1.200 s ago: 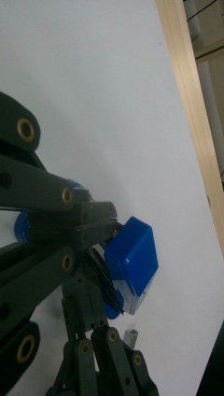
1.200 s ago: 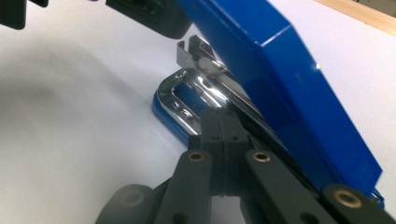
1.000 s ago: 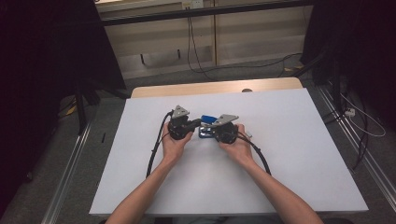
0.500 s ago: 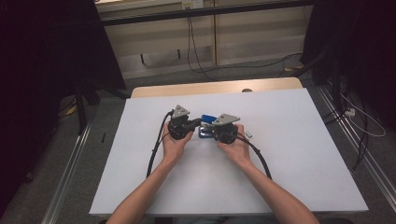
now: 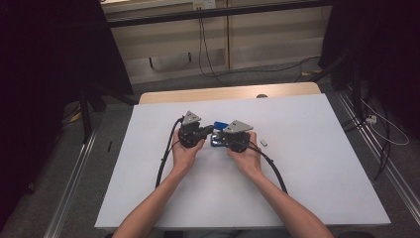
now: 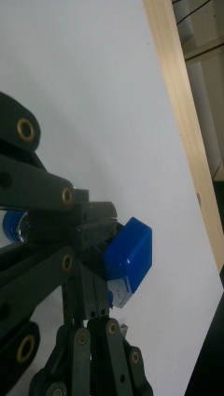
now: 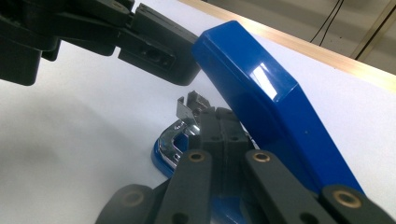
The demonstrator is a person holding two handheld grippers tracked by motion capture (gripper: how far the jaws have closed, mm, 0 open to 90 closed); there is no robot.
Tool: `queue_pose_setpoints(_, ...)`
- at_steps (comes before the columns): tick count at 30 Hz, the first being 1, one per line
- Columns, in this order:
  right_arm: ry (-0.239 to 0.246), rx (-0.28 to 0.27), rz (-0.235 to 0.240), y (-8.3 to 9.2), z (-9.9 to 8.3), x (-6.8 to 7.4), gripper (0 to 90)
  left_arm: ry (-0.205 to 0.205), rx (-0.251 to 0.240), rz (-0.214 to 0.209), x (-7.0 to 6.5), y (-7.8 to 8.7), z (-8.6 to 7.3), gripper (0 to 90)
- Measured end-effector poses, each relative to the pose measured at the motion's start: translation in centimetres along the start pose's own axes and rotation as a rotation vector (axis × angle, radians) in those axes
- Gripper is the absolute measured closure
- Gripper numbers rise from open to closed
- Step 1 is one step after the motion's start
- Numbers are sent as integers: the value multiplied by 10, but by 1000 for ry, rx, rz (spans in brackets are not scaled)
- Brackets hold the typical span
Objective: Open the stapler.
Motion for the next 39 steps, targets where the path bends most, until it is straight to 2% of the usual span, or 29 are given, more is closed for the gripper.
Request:
queue_pose_setpoints(2, -2, 0, -2, 0, 0, 0, 900, 14, 5, -4, 1, -1, -2, 900)
queue_pose_setpoints(6, -3, -2, -5, 0, 0, 1, 900, 5, 14, -2, 2, -3, -4, 900)
queue_pose_setpoints(7, -3, -2, -5, 0, 0, 1, 900, 13, 11, -8, 1, -4, -4, 900)
queue_pose_setpoints(14, -7, -7, -17, 1, 1, -3, 900, -10, 31, -4, -2, -8, -9, 900)
queue_pose_setpoints(16, -10, -6, -18, 2, 1, -4, 900, -32, 33, 3, -1, -9, -9, 900)
queue_pose_setpoints(23, -11, -7, -22, 2, 1, -6, 900, -35, 38, -2, 0, -11, -13, 900)
queue_pose_setpoints(27, -13, -2, -19, 1, 0, -4, 900, -50, 50, 6, 1, -12, -16, 900)
queue_pose_setpoints(39, -19, -18, -36, 0, 3, -3, 900, -66, 41, -2, 2, -13, -18, 900)
Point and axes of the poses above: each handheld gripper's, and its own axes: y roughly backward along the jaws, z roughly out of its top, x roughly to its left, the point moved 10 cm from there along -y, roughly forward along the jaws, and after that the axes turned 7 degrees about y, right-handed, at the moved point
